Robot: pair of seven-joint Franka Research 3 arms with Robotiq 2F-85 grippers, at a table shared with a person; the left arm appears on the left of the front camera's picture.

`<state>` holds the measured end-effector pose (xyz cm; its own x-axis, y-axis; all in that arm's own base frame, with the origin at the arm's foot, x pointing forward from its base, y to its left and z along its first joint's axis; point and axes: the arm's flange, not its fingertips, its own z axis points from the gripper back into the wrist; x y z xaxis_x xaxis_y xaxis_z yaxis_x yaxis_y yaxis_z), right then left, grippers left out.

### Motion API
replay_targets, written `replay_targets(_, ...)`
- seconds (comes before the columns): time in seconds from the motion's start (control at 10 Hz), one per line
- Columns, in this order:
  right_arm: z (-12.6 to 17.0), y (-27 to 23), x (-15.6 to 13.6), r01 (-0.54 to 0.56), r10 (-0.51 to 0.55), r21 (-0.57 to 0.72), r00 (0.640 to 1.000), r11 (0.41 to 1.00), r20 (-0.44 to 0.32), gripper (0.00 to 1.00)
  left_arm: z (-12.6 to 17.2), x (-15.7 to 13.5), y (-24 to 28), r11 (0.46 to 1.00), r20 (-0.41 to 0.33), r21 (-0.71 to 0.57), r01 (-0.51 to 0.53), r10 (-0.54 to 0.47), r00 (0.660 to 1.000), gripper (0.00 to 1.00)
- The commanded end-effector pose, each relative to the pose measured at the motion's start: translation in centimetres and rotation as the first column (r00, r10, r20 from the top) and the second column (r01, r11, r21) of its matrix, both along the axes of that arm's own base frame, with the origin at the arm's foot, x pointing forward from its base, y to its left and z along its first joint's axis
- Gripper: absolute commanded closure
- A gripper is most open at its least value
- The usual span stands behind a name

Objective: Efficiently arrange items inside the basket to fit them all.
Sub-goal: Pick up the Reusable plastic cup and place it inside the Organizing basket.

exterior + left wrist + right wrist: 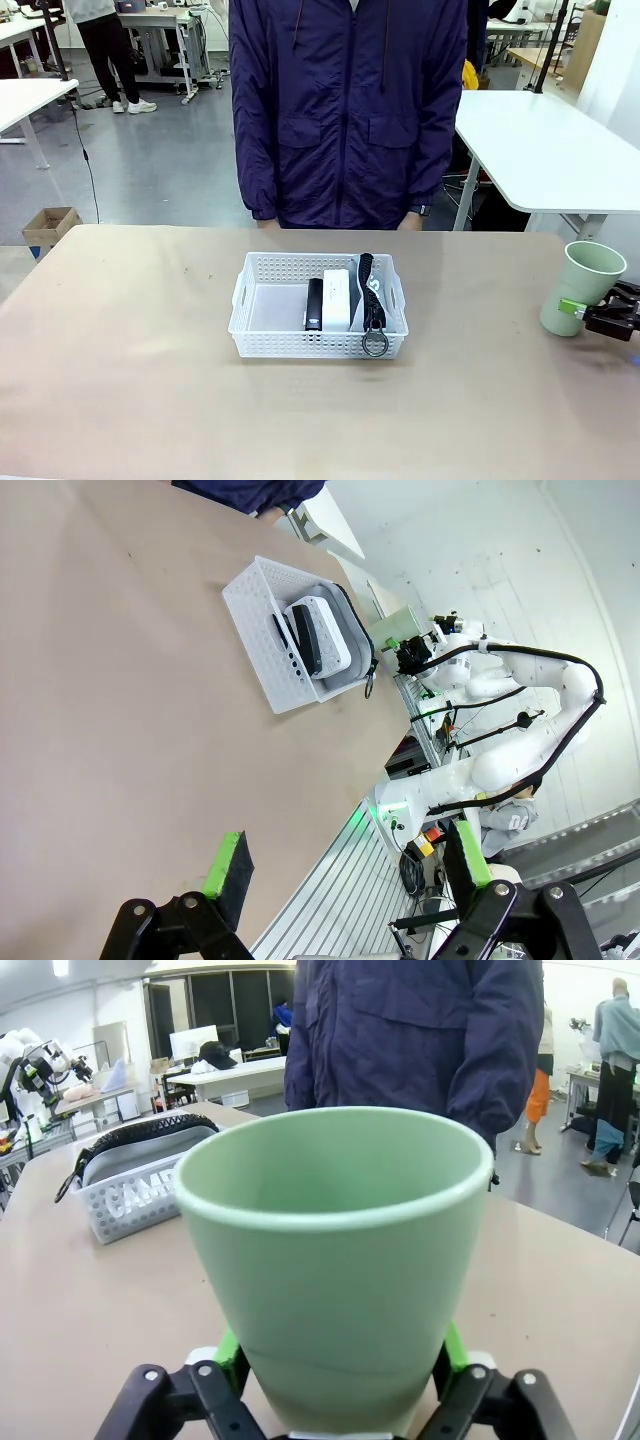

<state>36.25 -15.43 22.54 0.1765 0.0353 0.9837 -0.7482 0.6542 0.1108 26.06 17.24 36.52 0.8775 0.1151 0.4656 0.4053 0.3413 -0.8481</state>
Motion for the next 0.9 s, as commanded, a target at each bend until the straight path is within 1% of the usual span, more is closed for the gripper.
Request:
replay_targets(0.0, -1.7, -0.2, -0.2, 0.003, -0.003, -0.011, 0.999, 1.0, 0.038, 1.0, 0.4, -0.1, -0.1, 1.0, -0.006, -0.017, -0.003, 0.003, 1.0, 0.0)
replay_targets(0.1, -1.7, -0.1, -0.3, -0.006, 0.006, -0.012, 0.999, 1.0, 0.033, 0.64, 0.4, -0.1, -0.1, 1.0, -0.006, -0.017, -0.003, 0.003, 1.0, 0.0)
replay_targets(0.2, -1.5, -0.1, -0.5, -0.009, 0.01, -0.019, 0.999, 1.0, 0.031, 1.0, 0.4, -0.1, -0.1, 1.0, -0.006, -0.017, -0.003, 0.003, 1.0, 0.0)
replay_targets(0.3, -0.6, 0.0, -0.7, 0.006, -0.005, -0.046, 1.0, 0.999, 0.018, 1.0, 0.4, -0.1, -0.1, 1.0, -0.006, -0.017, -0.003, 0.003, 1.0, 0.0)
replay_targets(0.4, 2.0, 0.5, -1.2, 0.009, -0.009, -0.058, 1.0, 0.998, -0.001, 1.0, 0.4, -0.1, -0.1, 1.0, -0.006, -0.017, -0.003, 0.003, 1.0, 0.0)
replay_targets(0.5, 6.4, 1.4, -1.6, -0.015, 0.015, -0.048, 1.0, 0.999, -0.01, 0.73, 0.4, -0.1, -0.1, 1.0, -0.006, -0.017, -0.003, 0.003, 1.0, 0.0)
replay_targets(0.6, 10.9, 3.0, -2.1, -0.079, 0.075, -0.064, 0.995, 0.995, -0.068, 0.73, 0.4, -0.1, -0.1, 1.0, -0.006, -0.017, -0.003, 0.003, 1.0, 0.0)
replay_targets(0.7, 14.3, 4.9, -2.3, -0.179, 0.162, -0.082, 0.971, 0.981, -0.176, 1.0, 0.4, -0.1, -0.1, 1.0, -0.006, -0.017, -0.003, 0.003, 1.0, 0.0)
replay_targets(0.8, 16.8, 7.1, -2.7, -0.287, 0.266, -0.066, 0.936, 0.956, -0.231, 0.73, 0.4, -0.1, -0.1, 1.0, -0.006, -0.017, -0.003, 0.003, 1.0, 0.0)
